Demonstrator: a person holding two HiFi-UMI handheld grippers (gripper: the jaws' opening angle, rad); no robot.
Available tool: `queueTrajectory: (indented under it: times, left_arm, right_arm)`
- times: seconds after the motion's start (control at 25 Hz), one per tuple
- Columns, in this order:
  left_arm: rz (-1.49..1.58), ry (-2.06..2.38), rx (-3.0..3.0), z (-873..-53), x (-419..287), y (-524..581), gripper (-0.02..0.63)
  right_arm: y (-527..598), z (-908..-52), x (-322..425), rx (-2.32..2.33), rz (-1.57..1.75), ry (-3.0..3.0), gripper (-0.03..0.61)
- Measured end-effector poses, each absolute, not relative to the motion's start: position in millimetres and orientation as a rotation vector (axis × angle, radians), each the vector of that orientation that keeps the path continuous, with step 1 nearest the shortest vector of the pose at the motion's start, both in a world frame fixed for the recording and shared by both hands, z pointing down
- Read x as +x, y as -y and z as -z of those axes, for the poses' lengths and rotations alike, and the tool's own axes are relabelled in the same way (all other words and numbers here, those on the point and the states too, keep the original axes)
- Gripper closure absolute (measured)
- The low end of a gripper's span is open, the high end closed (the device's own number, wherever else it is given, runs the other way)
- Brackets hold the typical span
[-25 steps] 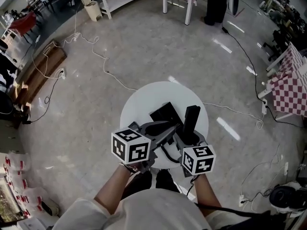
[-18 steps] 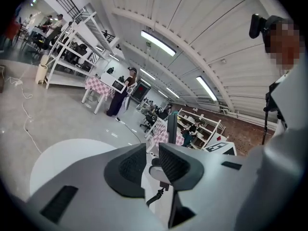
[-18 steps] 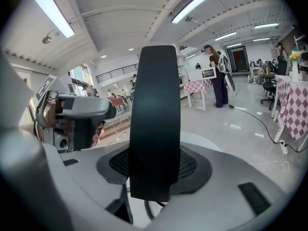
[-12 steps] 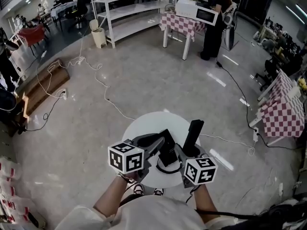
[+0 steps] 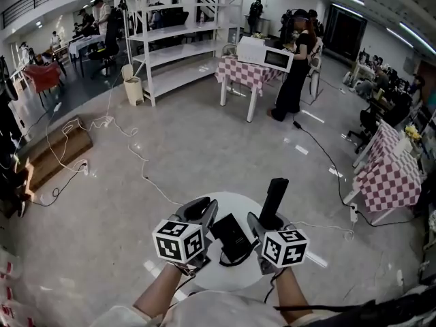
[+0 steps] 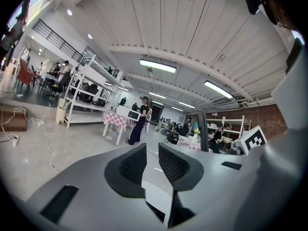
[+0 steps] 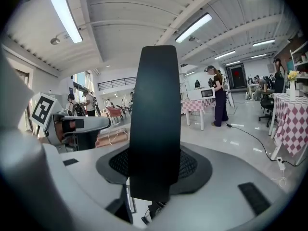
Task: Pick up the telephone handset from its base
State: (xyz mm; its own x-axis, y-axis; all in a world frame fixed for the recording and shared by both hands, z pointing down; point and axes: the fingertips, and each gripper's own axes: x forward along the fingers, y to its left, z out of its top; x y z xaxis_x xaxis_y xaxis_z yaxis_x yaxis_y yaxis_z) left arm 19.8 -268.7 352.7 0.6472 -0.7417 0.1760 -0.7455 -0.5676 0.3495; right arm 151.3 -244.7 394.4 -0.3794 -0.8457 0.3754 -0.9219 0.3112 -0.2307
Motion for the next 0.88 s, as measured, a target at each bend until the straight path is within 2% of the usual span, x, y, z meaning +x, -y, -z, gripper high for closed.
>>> queueTrajectory:
  times: [0.24, 0.88]
  left_arm:
    - [0.013, 1.307, 2.487, -336, 1, 274, 0.592]
    - [-0.132, 1.388, 2.502, -358, -24, 279, 0.597]
  right_arm:
    - [248, -376, 146, 1.726, -0.600, 2.383, 0.362]
    - [231, -366, 144, 1.938, -0.583, 2.334, 0.360]
